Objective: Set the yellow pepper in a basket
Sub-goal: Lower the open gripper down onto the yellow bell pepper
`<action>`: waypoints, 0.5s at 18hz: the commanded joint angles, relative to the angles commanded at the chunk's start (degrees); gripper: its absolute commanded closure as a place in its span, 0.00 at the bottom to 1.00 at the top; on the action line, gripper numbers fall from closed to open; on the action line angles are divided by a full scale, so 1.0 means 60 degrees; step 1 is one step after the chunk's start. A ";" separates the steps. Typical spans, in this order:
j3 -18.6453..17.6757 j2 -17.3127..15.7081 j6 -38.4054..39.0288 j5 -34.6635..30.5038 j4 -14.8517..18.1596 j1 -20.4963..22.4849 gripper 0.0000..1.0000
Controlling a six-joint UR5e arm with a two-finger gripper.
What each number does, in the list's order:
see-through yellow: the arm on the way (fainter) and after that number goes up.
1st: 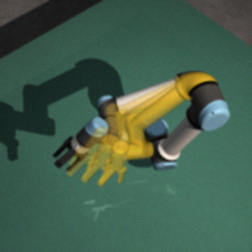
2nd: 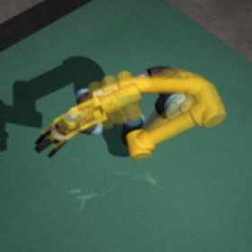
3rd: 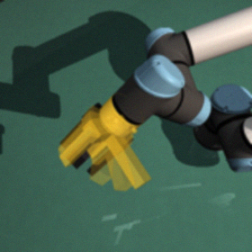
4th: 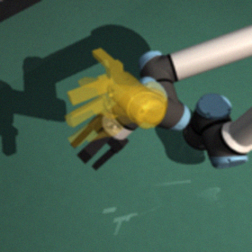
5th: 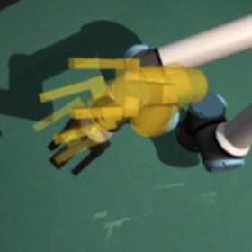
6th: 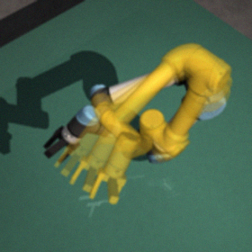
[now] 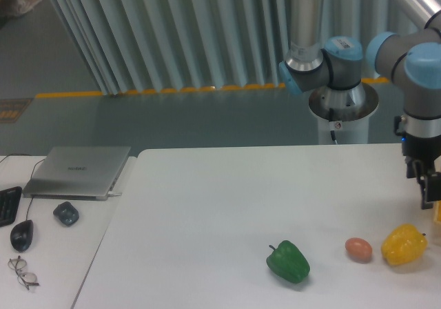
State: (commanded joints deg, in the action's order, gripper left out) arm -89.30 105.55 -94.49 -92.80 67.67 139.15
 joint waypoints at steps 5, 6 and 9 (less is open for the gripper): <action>0.0073 0.0351 0.0847 -0.0266 0.0044 -0.0369 0.00; 0.0160 0.0526 0.1199 -0.0281 0.0044 -0.0369 0.00; 0.0424 0.1024 0.1538 -0.0543 -0.0014 -0.0369 0.00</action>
State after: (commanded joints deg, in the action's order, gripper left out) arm -86.75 111.70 -85.26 -96.06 67.59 136.93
